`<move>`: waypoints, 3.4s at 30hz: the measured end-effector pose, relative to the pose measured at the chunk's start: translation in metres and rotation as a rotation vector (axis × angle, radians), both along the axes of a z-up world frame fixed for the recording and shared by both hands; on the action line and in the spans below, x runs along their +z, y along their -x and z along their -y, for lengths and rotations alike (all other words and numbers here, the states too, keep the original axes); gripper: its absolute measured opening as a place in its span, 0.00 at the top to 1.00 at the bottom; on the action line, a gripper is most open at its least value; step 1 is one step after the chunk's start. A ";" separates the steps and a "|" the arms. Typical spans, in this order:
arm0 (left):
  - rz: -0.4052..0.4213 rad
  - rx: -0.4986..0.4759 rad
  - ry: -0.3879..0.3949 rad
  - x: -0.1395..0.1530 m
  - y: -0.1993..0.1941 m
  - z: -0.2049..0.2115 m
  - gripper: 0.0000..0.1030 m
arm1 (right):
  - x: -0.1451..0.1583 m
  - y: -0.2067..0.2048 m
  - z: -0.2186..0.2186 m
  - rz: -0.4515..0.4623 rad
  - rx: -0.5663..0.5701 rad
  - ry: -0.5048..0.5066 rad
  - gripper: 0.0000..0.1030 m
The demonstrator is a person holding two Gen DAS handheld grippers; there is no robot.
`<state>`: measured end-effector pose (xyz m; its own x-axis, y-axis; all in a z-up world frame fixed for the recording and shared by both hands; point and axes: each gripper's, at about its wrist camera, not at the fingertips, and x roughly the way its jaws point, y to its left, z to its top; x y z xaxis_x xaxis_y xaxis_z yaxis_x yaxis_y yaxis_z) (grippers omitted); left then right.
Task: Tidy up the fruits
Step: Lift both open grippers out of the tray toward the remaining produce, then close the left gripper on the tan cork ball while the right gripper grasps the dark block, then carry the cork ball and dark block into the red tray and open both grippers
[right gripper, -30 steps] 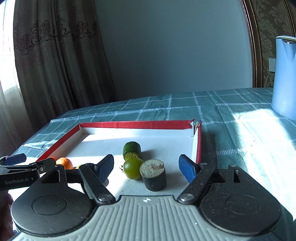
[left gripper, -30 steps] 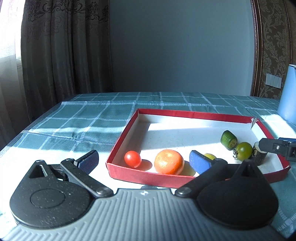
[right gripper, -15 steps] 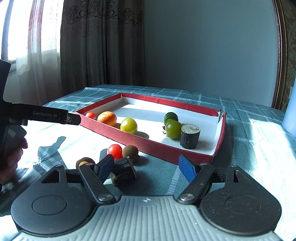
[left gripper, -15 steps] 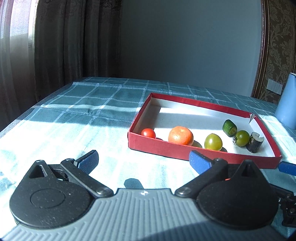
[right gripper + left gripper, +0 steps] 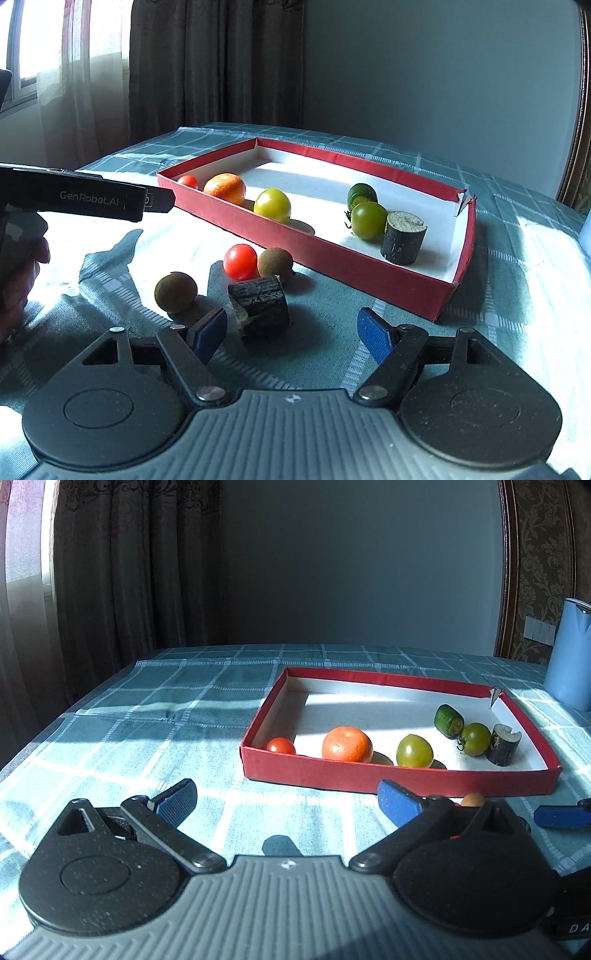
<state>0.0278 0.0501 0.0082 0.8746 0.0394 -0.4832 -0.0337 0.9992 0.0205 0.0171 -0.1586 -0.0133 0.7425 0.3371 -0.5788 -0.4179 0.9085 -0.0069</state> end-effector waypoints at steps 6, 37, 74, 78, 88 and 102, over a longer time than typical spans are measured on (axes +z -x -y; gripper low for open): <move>0.009 -0.023 -0.025 0.000 0.003 0.006 0.00 | 0.000 -0.006 0.002 -0.019 -0.015 -0.034 0.48; -0.054 -0.337 -0.188 -0.022 0.029 0.062 0.16 | 0.002 -0.006 0.013 0.024 -0.139 0.032 0.72; -0.066 -0.432 -0.207 -0.025 0.039 0.075 0.75 | 0.002 -0.005 0.012 0.030 -0.139 0.045 0.72; -0.044 -0.427 -0.191 -0.022 0.042 0.072 0.75 | 0.002 -0.005 0.013 0.032 -0.140 0.039 0.72; -0.023 -0.397 -0.175 -0.019 0.043 0.067 0.75 | 0.007 0.000 0.015 0.074 -0.152 0.025 0.72; 0.015 -0.323 -0.058 0.011 0.005 0.069 0.75 | 0.028 -0.014 0.029 0.134 -0.214 -0.051 0.72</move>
<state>0.0231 -0.0194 0.0190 0.8536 -0.2142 -0.4750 0.2841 0.9555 0.0797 0.0312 -0.1872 0.0146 0.8690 0.1900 -0.4569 -0.2143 0.9768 -0.0014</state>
